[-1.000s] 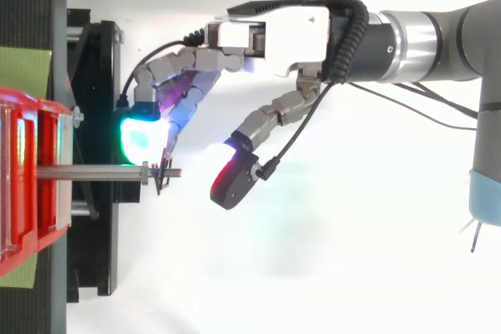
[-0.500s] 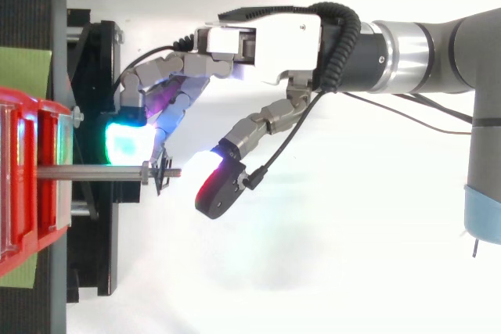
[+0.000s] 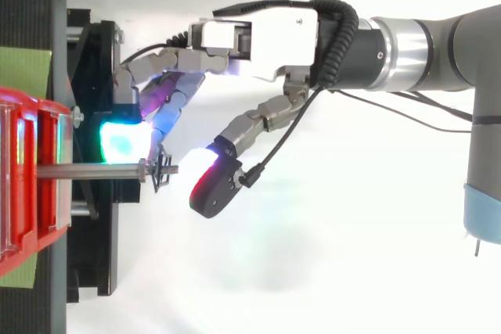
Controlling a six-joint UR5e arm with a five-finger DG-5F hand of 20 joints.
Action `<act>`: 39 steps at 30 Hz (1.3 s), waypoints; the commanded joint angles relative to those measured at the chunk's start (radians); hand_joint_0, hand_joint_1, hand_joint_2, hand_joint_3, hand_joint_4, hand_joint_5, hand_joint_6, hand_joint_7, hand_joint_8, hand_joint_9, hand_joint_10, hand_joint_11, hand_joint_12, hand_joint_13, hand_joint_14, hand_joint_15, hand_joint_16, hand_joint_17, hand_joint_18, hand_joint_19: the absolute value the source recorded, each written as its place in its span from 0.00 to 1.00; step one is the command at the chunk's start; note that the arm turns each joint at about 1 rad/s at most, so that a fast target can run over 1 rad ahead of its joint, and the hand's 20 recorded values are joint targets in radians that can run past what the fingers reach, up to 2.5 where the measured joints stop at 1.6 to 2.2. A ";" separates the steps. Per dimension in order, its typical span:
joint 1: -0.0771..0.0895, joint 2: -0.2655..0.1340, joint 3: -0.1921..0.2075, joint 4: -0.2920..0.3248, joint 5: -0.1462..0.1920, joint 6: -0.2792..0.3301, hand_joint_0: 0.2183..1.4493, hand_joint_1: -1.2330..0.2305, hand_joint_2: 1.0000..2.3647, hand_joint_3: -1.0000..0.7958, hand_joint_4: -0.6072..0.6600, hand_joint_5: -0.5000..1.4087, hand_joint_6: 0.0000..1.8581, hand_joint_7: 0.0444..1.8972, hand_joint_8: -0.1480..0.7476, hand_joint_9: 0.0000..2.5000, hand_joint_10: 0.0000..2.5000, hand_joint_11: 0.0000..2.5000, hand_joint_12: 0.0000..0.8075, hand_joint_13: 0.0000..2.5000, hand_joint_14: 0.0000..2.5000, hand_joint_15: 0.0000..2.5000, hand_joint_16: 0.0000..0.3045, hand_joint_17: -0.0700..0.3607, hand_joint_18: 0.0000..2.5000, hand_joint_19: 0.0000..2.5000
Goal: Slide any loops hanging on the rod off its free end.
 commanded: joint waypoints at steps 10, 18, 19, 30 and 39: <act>0.000 0.000 0.005 -0.013 -0.007 -0.003 0.33 0.37 0.01 0.34 0.62 0.19 0.36 0.60 0.48 0.37 0.00 0.11 0.37 0.27 0.00 0.04 0.12 0.36 0.26 0.13; 0.003 -0.001 0.008 -0.013 -0.004 -0.006 0.33 0.37 0.01 0.35 0.62 0.19 0.39 0.56 0.48 0.37 0.00 0.12 0.37 0.27 0.00 0.04 0.12 0.36 0.26 0.14; 0.003 0.000 0.008 -0.013 -0.004 -0.006 0.33 0.37 0.01 0.35 0.62 0.18 0.39 0.56 0.48 0.37 0.00 0.12 0.37 0.27 0.00 0.04 0.12 0.36 0.26 0.14; 0.005 0.000 0.006 -0.014 -0.014 -0.019 0.29 0.37 0.00 0.28 0.63 0.19 0.33 0.63 0.48 0.36 0.00 0.11 0.37 0.26 0.00 0.04 0.13 0.36 0.26 0.14; 0.005 -0.001 0.005 -0.013 -0.026 -0.020 0.32 0.32 0.00 0.28 0.62 0.19 0.34 0.60 0.47 0.35 0.00 0.11 0.38 0.27 0.00 0.04 0.13 0.36 0.27 0.13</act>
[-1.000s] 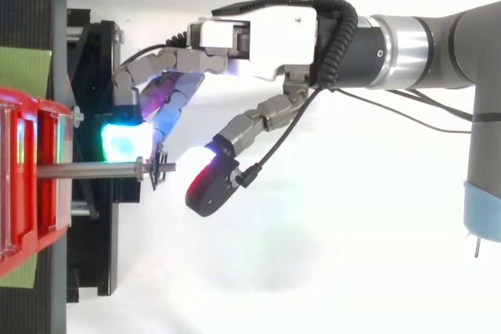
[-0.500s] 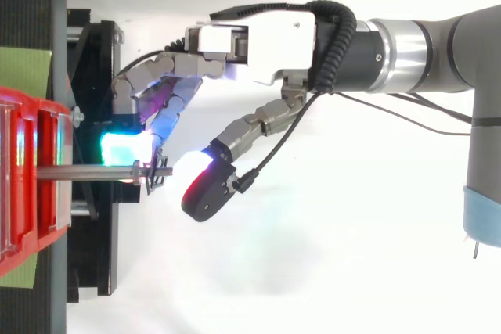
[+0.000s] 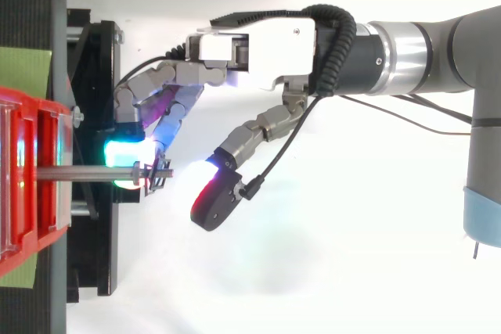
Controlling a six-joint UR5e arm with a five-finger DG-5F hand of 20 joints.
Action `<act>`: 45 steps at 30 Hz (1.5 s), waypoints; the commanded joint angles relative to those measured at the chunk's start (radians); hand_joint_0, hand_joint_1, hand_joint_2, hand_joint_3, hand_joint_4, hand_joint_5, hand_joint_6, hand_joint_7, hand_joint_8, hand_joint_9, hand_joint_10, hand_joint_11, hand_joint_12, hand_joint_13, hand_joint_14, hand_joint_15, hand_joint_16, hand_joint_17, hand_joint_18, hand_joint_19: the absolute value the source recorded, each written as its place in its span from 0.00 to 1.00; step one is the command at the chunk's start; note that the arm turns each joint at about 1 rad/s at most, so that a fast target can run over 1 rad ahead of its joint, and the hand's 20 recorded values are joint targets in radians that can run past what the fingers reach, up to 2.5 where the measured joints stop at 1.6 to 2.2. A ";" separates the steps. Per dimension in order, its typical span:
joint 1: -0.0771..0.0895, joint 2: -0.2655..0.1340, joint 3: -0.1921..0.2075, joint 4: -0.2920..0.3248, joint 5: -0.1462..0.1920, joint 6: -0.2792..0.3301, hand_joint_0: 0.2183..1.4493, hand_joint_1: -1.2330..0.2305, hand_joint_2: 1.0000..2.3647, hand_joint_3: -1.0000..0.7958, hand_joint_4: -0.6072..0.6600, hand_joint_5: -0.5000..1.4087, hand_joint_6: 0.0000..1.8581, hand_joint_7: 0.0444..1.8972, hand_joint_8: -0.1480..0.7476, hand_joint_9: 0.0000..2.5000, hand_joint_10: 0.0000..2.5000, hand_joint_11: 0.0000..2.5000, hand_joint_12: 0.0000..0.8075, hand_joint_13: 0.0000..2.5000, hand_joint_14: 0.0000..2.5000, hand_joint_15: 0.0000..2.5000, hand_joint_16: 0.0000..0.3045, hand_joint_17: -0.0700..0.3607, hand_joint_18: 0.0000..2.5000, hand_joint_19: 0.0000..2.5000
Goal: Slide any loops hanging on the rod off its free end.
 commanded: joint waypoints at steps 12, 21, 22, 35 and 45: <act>-0.001 0.000 0.000 0.002 -0.003 -0.017 0.33 0.32 0.01 0.39 0.59 0.16 0.44 0.52 0.48 0.36 0.00 0.14 0.37 0.28 0.00 0.05 0.13 0.36 0.29 0.15; 0.001 0.000 0.002 0.004 -0.004 -0.018 0.33 0.34 0.01 0.40 0.60 0.16 0.45 0.51 0.48 0.36 0.00 0.14 0.37 0.28 0.00 0.05 0.13 0.36 0.29 0.15; 0.001 0.000 0.002 0.005 -0.004 -0.018 0.33 0.34 0.01 0.40 0.60 0.16 0.45 0.51 0.48 0.36 0.01 0.14 0.37 0.28 0.00 0.05 0.13 0.36 0.29 0.15; 0.001 -0.001 0.002 0.001 -0.003 -0.018 0.32 0.35 0.01 0.46 0.56 0.17 0.47 0.56 0.49 0.37 0.00 0.14 0.36 0.28 0.00 0.05 0.13 0.37 0.29 0.16; 0.001 0.000 -0.001 -0.001 -0.003 -0.018 0.32 0.35 0.01 0.52 0.55 0.17 0.48 0.57 0.50 0.37 0.00 0.14 0.38 0.28 0.00 0.04 0.14 0.38 0.30 0.14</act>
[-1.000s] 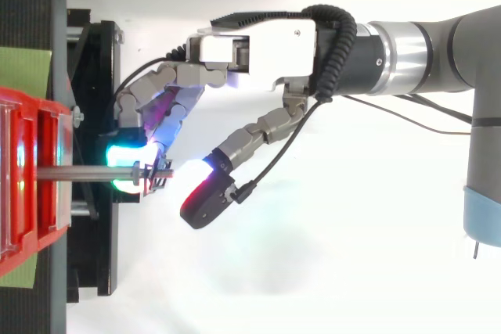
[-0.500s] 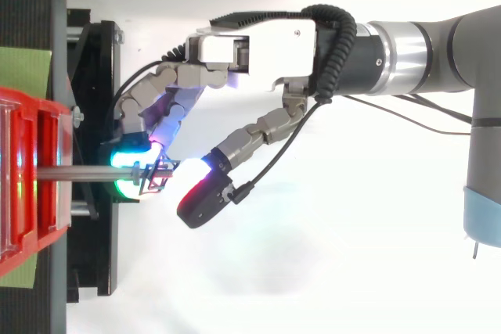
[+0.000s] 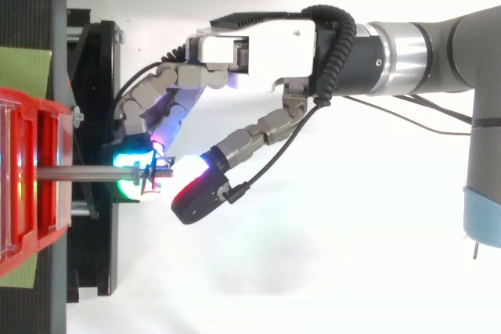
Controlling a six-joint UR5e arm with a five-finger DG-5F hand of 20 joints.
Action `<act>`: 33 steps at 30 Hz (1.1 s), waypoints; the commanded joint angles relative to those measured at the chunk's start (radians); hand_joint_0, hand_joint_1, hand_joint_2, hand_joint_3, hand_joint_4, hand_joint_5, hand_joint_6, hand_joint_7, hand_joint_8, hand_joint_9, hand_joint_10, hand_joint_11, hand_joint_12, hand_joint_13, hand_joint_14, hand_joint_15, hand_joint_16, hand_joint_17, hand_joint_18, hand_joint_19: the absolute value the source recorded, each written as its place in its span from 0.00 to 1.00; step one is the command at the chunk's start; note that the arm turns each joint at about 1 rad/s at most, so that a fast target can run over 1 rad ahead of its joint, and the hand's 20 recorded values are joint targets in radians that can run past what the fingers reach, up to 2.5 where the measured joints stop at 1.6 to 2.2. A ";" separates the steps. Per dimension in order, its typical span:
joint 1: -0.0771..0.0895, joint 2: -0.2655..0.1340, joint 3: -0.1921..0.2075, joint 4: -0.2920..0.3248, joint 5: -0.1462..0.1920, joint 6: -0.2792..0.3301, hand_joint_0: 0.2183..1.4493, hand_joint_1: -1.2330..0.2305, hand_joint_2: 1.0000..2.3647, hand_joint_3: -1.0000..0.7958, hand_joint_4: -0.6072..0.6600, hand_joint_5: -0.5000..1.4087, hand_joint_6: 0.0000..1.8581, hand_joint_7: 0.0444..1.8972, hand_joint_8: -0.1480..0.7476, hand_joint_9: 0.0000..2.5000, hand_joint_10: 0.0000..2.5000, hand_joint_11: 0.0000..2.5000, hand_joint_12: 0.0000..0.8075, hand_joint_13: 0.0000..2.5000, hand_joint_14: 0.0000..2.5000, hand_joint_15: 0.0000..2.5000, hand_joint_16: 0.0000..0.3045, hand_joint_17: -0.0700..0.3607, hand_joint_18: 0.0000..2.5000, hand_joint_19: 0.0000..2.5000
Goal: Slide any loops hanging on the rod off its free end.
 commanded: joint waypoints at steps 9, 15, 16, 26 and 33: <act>-0.006 0.002 -0.010 -0.011 -0.005 0.008 0.32 0.35 0.01 0.52 0.56 0.17 0.49 0.56 0.52 0.38 0.00 0.14 0.39 0.29 0.00 0.04 0.14 0.39 0.31 0.14; -0.010 0.014 -0.011 -0.041 -0.064 0.003 0.32 0.36 0.01 0.52 0.56 0.17 0.49 0.55 0.52 0.38 0.00 0.14 0.39 0.29 0.00 0.04 0.15 0.39 0.31 0.14; -0.012 0.017 -0.011 -0.047 -0.072 0.002 0.32 0.36 0.01 0.52 0.56 0.17 0.49 0.55 0.52 0.38 0.00 0.14 0.39 0.29 0.00 0.04 0.15 0.39 0.31 0.14; -0.023 0.057 -0.014 -0.165 -0.087 -0.037 0.32 0.36 0.01 0.52 0.56 0.17 0.49 0.55 0.52 0.38 0.00 0.14 0.39 0.28 0.00 0.04 0.15 0.40 0.31 0.14; -0.018 0.147 -0.108 -0.223 -0.083 -0.075 0.32 0.36 0.01 0.51 0.57 0.17 0.49 0.55 0.52 0.38 0.00 0.14 0.39 0.28 0.00 0.04 0.15 0.40 0.31 0.14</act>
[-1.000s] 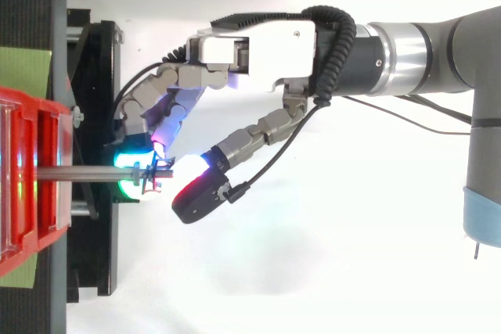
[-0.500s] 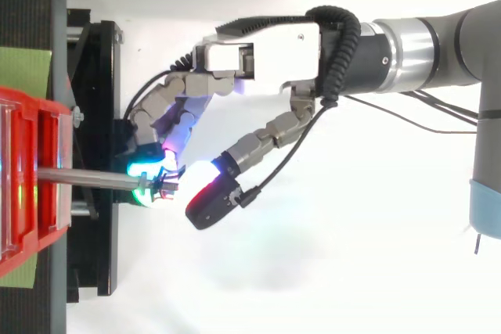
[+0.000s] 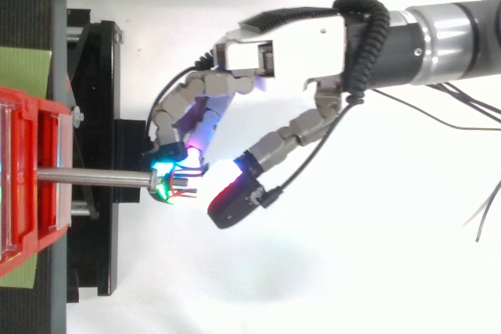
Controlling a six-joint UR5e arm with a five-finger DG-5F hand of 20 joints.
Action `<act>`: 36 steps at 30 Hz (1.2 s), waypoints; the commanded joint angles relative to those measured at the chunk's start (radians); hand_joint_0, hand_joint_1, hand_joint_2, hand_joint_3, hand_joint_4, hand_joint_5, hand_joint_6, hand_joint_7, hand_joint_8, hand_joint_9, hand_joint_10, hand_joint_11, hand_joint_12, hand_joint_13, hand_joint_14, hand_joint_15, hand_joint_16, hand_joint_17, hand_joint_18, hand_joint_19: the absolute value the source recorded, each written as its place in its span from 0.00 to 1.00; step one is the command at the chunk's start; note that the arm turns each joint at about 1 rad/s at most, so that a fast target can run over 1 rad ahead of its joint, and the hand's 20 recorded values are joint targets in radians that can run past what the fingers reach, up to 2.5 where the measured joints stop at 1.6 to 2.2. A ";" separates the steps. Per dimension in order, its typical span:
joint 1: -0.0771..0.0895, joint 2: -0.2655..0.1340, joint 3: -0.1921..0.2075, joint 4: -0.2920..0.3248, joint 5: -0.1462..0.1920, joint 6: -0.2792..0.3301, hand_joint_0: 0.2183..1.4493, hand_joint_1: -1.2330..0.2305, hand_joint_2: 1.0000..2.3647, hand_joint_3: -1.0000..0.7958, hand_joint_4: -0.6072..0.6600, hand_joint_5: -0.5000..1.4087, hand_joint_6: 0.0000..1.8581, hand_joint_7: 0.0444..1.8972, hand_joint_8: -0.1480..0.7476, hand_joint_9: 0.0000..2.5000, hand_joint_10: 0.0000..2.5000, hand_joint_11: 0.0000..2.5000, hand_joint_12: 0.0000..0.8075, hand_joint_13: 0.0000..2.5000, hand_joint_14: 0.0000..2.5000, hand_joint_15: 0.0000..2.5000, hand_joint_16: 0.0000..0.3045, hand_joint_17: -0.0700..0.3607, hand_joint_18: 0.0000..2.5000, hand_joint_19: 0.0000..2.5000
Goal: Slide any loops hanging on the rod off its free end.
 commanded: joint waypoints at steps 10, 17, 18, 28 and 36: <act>0.006 0.156 -0.146 -0.116 0.060 -0.046 0.32 0.37 0.01 0.50 0.57 0.17 0.49 0.55 0.52 0.38 0.00 0.14 0.39 0.28 0.00 0.04 0.14 0.39 0.30 0.15; 0.006 0.211 -0.146 -0.273 0.084 -0.039 0.31 0.38 0.01 0.47 0.59 0.17 0.48 0.55 0.51 0.38 0.00 0.14 0.38 0.28 0.00 0.05 0.14 0.39 0.30 0.15; 0.006 0.218 -0.146 -0.302 0.109 -0.031 0.31 0.39 0.01 0.46 0.59 0.17 0.48 0.56 0.51 0.38 0.00 0.14 0.37 0.28 0.00 0.05 0.14 0.38 0.29 0.16; 0.011 0.240 -0.144 -0.385 0.190 0.100 0.31 0.44 0.01 0.35 0.59 0.17 0.47 0.57 0.50 0.38 0.01 0.15 0.37 0.27 0.00 0.05 0.13 0.37 0.29 0.16; 0.012 0.240 -0.140 -0.388 0.224 0.253 0.32 0.37 0.01 0.40 0.59 0.17 0.47 0.58 0.50 0.38 0.00 0.15 0.37 0.28 0.00 0.05 0.13 0.37 0.29 0.15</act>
